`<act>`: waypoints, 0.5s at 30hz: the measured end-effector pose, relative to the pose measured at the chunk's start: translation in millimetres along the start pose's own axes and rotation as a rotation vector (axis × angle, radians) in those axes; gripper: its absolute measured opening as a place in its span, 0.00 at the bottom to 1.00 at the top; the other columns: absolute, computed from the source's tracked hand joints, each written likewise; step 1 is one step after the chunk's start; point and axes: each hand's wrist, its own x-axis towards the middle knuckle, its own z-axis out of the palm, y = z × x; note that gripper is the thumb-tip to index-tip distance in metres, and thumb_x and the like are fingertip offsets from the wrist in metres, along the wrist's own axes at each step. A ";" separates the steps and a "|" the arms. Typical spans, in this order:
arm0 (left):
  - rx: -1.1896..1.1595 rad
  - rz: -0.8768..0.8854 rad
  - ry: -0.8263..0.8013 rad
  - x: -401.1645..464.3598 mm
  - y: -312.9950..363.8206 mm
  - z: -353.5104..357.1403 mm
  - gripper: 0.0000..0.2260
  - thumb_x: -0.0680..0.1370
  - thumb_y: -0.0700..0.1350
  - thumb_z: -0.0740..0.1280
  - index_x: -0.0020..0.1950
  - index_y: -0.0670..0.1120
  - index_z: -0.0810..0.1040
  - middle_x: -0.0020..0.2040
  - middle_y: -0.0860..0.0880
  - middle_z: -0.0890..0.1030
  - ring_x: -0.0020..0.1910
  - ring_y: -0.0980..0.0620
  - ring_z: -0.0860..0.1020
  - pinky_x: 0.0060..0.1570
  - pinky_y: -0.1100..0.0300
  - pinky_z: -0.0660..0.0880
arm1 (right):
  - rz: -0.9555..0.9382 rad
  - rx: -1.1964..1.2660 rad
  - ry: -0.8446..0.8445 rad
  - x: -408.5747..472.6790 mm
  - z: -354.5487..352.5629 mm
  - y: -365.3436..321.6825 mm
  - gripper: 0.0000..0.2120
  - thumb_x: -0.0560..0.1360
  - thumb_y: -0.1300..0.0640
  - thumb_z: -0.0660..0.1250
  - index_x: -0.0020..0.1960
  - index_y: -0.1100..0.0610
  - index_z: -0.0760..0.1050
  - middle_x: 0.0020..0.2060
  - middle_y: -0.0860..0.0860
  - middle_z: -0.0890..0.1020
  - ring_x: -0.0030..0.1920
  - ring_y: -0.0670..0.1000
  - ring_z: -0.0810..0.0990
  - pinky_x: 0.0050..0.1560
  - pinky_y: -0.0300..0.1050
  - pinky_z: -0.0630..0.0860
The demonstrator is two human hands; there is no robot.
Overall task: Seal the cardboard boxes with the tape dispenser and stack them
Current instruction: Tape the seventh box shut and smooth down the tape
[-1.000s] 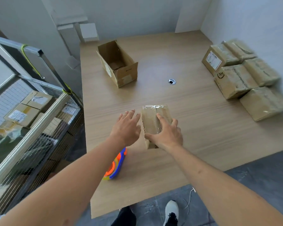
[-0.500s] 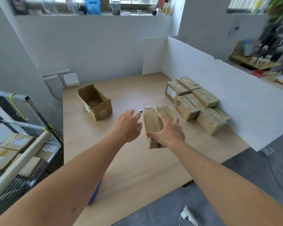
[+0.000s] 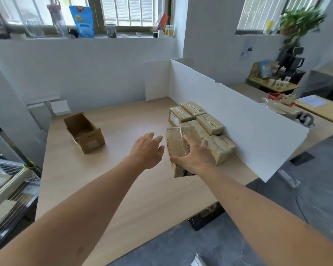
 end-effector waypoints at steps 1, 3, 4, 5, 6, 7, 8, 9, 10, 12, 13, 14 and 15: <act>-0.003 0.002 -0.006 5.9 6.1 4.4 0.20 0.84 0.52 0.59 0.73 0.45 0.72 0.71 0.41 0.71 0.70 0.40 0.70 0.68 0.49 0.67 | 0.002 -0.005 -0.007 4.2 0.0 7.8 0.50 0.61 0.27 0.71 0.78 0.33 0.56 0.73 0.55 0.61 0.65 0.60 0.73 0.57 0.51 0.74; -0.007 0.011 -0.023 19.0 16.8 14.1 0.19 0.84 0.51 0.59 0.72 0.45 0.72 0.71 0.40 0.71 0.70 0.40 0.70 0.68 0.50 0.66 | 0.011 -0.004 -0.023 16.5 2.1 23.0 0.50 0.60 0.27 0.71 0.78 0.33 0.56 0.73 0.55 0.61 0.66 0.61 0.72 0.58 0.52 0.74; -0.006 0.018 -0.033 26.7 21.2 19.8 0.19 0.84 0.51 0.59 0.73 0.45 0.72 0.72 0.40 0.71 0.71 0.40 0.69 0.69 0.50 0.65 | 0.017 -0.003 -0.030 24.2 3.6 30.1 0.50 0.60 0.27 0.71 0.78 0.33 0.56 0.73 0.55 0.61 0.67 0.61 0.72 0.59 0.52 0.74; -0.006 0.022 -0.043 35.8 24.7 26.0 0.20 0.84 0.51 0.59 0.73 0.45 0.72 0.73 0.40 0.70 0.72 0.40 0.69 0.69 0.50 0.65 | 0.023 -0.003 -0.038 33.5 4.9 36.6 0.50 0.60 0.27 0.71 0.78 0.33 0.56 0.73 0.55 0.62 0.66 0.61 0.72 0.60 0.53 0.74; -0.009 0.026 -0.053 46.0 27.3 33.0 0.20 0.84 0.52 0.59 0.74 0.45 0.71 0.74 0.41 0.69 0.73 0.40 0.68 0.70 0.49 0.64 | 0.030 -0.004 -0.046 43.6 6.6 42.8 0.50 0.60 0.27 0.71 0.78 0.33 0.56 0.73 0.55 0.62 0.66 0.61 0.72 0.61 0.53 0.74; -0.013 0.029 -0.063 57.3 29.2 40.8 0.20 0.84 0.52 0.59 0.74 0.46 0.71 0.75 0.41 0.68 0.73 0.40 0.68 0.70 0.49 0.65 | 0.037 -0.002 -0.051 54.5 8.7 49.0 0.50 0.59 0.27 0.72 0.78 0.33 0.56 0.73 0.55 0.62 0.66 0.62 0.72 0.62 0.54 0.74; -0.018 0.033 -0.075 69.7 30.6 49.1 0.20 0.84 0.52 0.59 0.75 0.46 0.70 0.76 0.41 0.68 0.73 0.40 0.68 0.70 0.49 0.65 | 0.045 0.001 -0.053 66.1 11.6 55.3 0.51 0.59 0.27 0.72 0.78 0.33 0.56 0.73 0.55 0.61 0.66 0.62 0.72 0.63 0.54 0.74; -0.019 0.037 -0.090 82.6 31.7 57.4 0.20 0.84 0.52 0.59 0.75 0.46 0.70 0.76 0.41 0.68 0.73 0.40 0.68 0.70 0.49 0.65 | 0.053 0.004 -0.055 78.2 15.1 61.7 0.51 0.58 0.27 0.71 0.77 0.33 0.56 0.74 0.55 0.60 0.66 0.62 0.72 0.64 0.54 0.74; -0.018 0.040 -0.104 95.2 32.5 65.5 0.20 0.84 0.52 0.59 0.75 0.46 0.70 0.75 0.41 0.69 0.72 0.40 0.68 0.70 0.49 0.66 | 0.064 0.006 -0.060 89.6 18.7 67.7 0.51 0.58 0.26 0.71 0.77 0.32 0.56 0.74 0.55 0.60 0.66 0.62 0.72 0.64 0.55 0.74; -0.017 0.045 -0.125 120.8 34.5 82.6 0.20 0.84 0.52 0.59 0.74 0.46 0.71 0.74 0.41 0.70 0.72 0.40 0.69 0.70 0.49 0.66 | 0.080 0.011 -0.082 112.6 26.1 80.1 0.51 0.57 0.26 0.71 0.77 0.31 0.55 0.74 0.55 0.59 0.67 0.62 0.72 0.65 0.55 0.74; -0.023 0.041 -0.141 133.0 35.7 91.4 0.20 0.84 0.52 0.59 0.74 0.46 0.71 0.73 0.41 0.70 0.71 0.40 0.69 0.69 0.50 0.66 | 0.087 0.013 -0.096 123.4 30.1 87.1 0.51 0.57 0.26 0.71 0.77 0.31 0.55 0.74 0.54 0.59 0.67 0.62 0.71 0.65 0.55 0.73; -0.028 0.040 -0.161 143.8 37.0 99.9 0.20 0.84 0.52 0.59 0.74 0.46 0.71 0.73 0.41 0.70 0.71 0.40 0.69 0.69 0.50 0.66 | 0.097 0.017 -0.106 132.7 33.8 94.0 0.52 0.57 0.26 0.71 0.77 0.32 0.55 0.74 0.54 0.59 0.67 0.62 0.71 0.66 0.55 0.73; -0.028 0.042 -0.180 154.0 38.7 108.4 0.20 0.84 0.52 0.59 0.73 0.46 0.71 0.73 0.41 0.70 0.71 0.40 0.70 0.69 0.50 0.66 | 0.108 0.022 -0.111 141.8 37.1 100.9 0.52 0.57 0.27 0.71 0.77 0.32 0.55 0.74 0.54 0.59 0.68 0.62 0.71 0.66 0.55 0.73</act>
